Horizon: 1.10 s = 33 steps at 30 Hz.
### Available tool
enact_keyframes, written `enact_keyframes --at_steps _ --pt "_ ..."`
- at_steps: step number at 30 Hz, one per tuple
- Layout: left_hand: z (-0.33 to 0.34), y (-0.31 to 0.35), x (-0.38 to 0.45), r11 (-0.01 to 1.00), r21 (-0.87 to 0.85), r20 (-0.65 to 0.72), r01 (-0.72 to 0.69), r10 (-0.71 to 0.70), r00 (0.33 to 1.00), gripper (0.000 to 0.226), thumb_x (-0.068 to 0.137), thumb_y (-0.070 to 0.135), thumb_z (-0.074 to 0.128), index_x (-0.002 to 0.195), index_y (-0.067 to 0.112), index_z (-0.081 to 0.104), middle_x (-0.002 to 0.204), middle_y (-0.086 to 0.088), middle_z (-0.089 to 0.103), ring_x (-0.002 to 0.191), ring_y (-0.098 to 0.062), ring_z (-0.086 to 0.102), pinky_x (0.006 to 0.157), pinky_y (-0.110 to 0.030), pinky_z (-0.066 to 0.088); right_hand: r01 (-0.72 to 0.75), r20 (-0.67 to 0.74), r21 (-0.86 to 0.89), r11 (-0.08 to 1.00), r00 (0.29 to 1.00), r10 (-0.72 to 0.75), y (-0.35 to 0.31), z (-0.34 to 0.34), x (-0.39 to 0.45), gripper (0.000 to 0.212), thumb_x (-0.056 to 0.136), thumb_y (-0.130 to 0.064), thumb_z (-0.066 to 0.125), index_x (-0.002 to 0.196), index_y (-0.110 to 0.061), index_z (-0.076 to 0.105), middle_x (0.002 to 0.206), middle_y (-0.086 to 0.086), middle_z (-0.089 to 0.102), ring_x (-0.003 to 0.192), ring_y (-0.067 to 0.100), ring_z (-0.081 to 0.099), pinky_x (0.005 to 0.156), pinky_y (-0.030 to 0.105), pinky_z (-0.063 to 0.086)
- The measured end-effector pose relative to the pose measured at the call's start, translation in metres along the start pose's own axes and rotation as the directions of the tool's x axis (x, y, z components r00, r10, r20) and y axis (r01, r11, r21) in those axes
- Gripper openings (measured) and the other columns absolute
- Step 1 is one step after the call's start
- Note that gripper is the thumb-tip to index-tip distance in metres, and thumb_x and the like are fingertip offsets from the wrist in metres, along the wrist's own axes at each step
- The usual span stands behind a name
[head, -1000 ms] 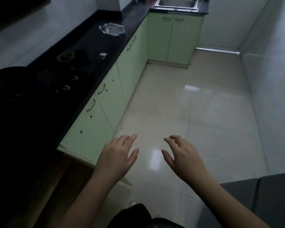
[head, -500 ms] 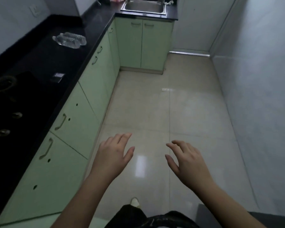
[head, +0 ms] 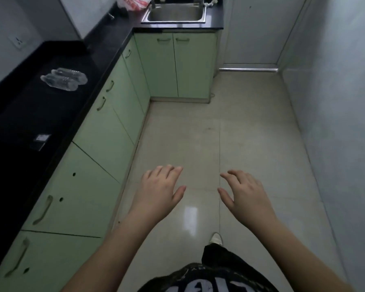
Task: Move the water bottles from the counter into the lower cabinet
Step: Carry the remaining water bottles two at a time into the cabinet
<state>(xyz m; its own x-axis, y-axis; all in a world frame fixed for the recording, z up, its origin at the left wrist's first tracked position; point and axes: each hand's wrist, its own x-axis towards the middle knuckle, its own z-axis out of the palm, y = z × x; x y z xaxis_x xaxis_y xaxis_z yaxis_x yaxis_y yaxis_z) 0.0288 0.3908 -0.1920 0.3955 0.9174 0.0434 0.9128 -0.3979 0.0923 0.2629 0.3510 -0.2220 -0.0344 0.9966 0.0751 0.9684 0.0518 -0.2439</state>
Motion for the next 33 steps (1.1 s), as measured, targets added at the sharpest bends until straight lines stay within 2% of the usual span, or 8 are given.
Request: enact_keyframes --at_steps 6,12,17,23,28,33 --pt "-0.009 0.006 0.075 0.997 0.009 -0.028 0.073 -0.073 0.997 0.047 0.085 0.047 0.044 0.112 0.017 0.066 0.108 -0.001 0.068 0.098 -0.024 0.064 0.077 -0.036 0.046 0.094 0.053 0.015 0.995 0.994 -0.095 0.037 -0.008 0.092 0.049 0.085 -0.047 0.040 0.111 -0.015 0.067 0.110 0.007 0.067 0.094 0.029 0.065 0.076 0.039 0.052" --pt "-0.002 -0.034 0.112 0.978 -0.015 -0.005 0.207 -0.207 0.978 0.049 0.086 0.048 0.042 0.117 0.017 0.064 0.110 -0.001 0.068 0.098 -0.022 0.066 0.078 -0.036 0.051 0.195 0.054 0.048 0.980 0.979 -0.197 0.022 0.002 0.180 0.042 0.084 -0.042 0.052 0.111 -0.014 0.067 0.109 0.007 0.067 0.095 0.029 0.066 0.075 0.039 0.051" --pt "-0.002 -0.103 0.151 0.942 -0.030 -0.025 0.334 -0.335 0.942 0.051 0.087 0.047 0.040 0.122 0.017 0.062 0.110 0.000 0.068 0.096 -0.022 0.066 0.077 -0.036 0.051 0.286 0.068 0.053 0.957 0.955 -0.289 -0.016 0.021 0.268 0.037 0.088 -0.037 0.062 0.117 -0.015 0.064 0.117 0.008 0.064 0.104 0.030 0.062 0.082 0.039 0.048" --pt "-0.009 -0.201 0.197 0.887 -0.095 -0.024 0.451 -0.455 0.890 0.054 0.087 0.043 0.033 0.130 0.019 0.056 0.117 0.001 0.066 0.102 -0.022 0.064 0.081 -0.038 0.049 0.387 0.126 0.026 0.922 0.914 -0.387 -0.079 0.038 0.371 0.039 0.091 -0.039 0.060 0.123 -0.016 0.061 0.122 0.006 0.061 0.111 0.029 0.059 0.089 0.040 0.046" --pt "-0.027 -0.280 0.230 0.871 -0.088 -0.065 0.483 -0.489 0.870 0.052 0.088 0.047 0.036 0.129 0.023 0.057 0.117 0.005 0.066 0.102 -0.018 0.063 0.081 -0.037 0.048 0.424 0.101 0.040 0.905 0.899 -0.426 -0.130 0.050 0.446 0.036 0.088 -0.037 0.064 0.118 -0.017 0.064 0.116 0.005 0.064 0.104 0.029 0.062 0.084 0.040 0.049" --pt "-0.035 -0.330 0.266 0.841 -0.109 -0.086 0.529 -0.538 0.838 0.054 0.090 0.047 0.032 0.130 0.021 0.057 0.120 0.005 0.066 0.107 -0.016 0.062 0.085 -0.037 0.047 0.484 0.085 0.059 0.873 0.869 -0.488 -0.165 0.062 0.506 0.034 0.088 -0.037 0.065 0.116 -0.017 0.065 0.114 0.003 0.065 0.102 0.027 0.063 0.081 0.037 0.050"
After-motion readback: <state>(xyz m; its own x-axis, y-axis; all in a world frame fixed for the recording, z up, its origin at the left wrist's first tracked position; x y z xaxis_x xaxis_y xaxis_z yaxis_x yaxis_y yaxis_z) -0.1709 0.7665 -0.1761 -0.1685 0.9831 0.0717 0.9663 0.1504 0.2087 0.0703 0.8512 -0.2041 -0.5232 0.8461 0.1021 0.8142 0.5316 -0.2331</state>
